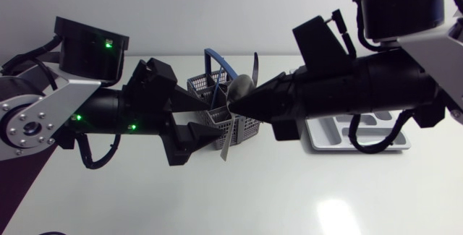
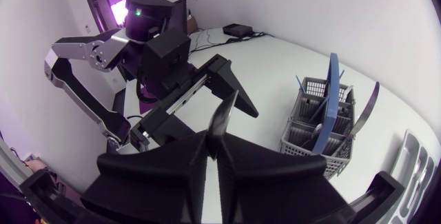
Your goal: Unload the cutlery basket into the drawer organizer.
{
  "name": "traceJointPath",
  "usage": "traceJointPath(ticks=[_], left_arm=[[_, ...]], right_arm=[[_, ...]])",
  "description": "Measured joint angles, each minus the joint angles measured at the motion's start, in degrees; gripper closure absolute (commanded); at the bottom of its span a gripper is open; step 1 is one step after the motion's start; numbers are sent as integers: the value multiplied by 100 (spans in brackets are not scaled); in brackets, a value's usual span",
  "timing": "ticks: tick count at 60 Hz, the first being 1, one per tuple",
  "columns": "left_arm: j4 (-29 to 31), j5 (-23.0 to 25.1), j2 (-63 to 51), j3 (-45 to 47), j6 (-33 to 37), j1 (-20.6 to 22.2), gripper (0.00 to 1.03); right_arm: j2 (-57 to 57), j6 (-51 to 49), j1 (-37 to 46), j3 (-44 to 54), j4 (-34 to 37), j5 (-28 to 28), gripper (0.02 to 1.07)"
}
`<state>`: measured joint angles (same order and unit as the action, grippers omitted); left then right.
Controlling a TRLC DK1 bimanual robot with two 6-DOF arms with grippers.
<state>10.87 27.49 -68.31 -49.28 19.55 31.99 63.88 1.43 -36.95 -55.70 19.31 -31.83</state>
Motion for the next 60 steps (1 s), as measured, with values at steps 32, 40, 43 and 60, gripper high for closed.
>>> traceJointPath(ticks=[32, 40, 43, 60], left_arm=[[518, 841, -286, -72, 216, 616, 34], [516, 857, -343, -72, 216, 671, 49], [507, 855, -343, -72, 216, 671, 58], [254, 872, -376, -72, 212, 514, 95]], right_arm=[[-389, 13, 107, 369, -151, -439, 95], [-400, 55, 107, 369, -151, -452, 95], [-400, 74, 107, 369, -151, -461, 95], [-442, 116, 107, 372, -151, -481, 95]])
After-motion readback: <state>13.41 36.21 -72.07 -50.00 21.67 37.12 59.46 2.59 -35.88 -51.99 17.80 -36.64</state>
